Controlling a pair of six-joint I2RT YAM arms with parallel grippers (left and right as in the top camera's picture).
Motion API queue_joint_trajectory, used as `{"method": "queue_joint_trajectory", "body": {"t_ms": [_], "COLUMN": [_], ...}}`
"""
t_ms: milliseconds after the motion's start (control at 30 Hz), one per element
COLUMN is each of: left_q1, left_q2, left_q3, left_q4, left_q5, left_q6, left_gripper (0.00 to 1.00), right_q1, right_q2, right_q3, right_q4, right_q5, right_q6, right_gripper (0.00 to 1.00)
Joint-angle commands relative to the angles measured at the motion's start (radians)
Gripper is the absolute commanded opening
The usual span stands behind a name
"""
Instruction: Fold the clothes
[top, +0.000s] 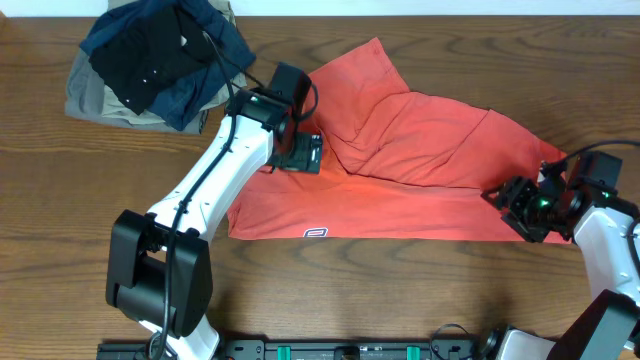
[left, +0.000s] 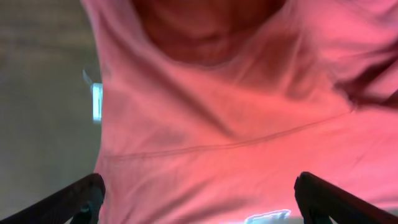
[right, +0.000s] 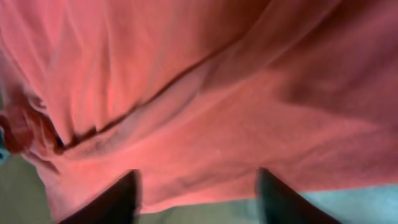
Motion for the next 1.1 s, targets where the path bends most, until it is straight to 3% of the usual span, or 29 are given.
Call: {"method": "queue_joint_trajectory", "body": {"t_ms": [0, 100, 133, 200, 233, 467, 667, 1067], "left_q1": [0.005, 0.005, 0.005, 0.005, 0.005, 0.005, 0.02, 0.108], "left_q2": [-0.021, -0.021, -0.02, -0.02, -0.02, -0.02, -0.02, -0.02], "left_q3": [0.008, -0.028, -0.048, -0.09, -0.11, -0.179, -0.253, -0.4], "left_q4": [-0.045, -0.029, -0.013, 0.019, 0.034, 0.094, 0.095, 0.257], "left_q5": [0.019, 0.08, 0.089, 0.105, 0.113, 0.091, 0.066, 0.067], "left_q6": [0.01, 0.011, 0.01, 0.009, 0.006, -0.009, -0.109, -0.076], "left_gripper": [0.94, 0.62, 0.42, 0.14, 0.06, 0.06, 0.06, 0.06], "right_q1": [0.01, 0.01, 0.01, 0.011, 0.011, 0.01, 0.009, 0.009], "right_q2": [-0.013, -0.013, -0.013, -0.013, -0.013, -0.006, 0.035, 0.106], "right_q3": [0.049, 0.057, 0.057, 0.057, 0.057, 0.057, 0.057, 0.057], "right_q4": [-0.034, -0.055, -0.058, -0.063, -0.065, -0.058, -0.058, 0.059], "right_q5": [0.099, 0.181, 0.196, 0.234, 0.254, 0.486, 0.503, 0.534], "right_q6": [-0.047, -0.046, -0.045, -0.039, -0.039, 0.087, 0.124, 0.109], "right_gripper": [0.33, 0.08, 0.01, 0.01, 0.01, 0.01, 0.01, 0.01]}}
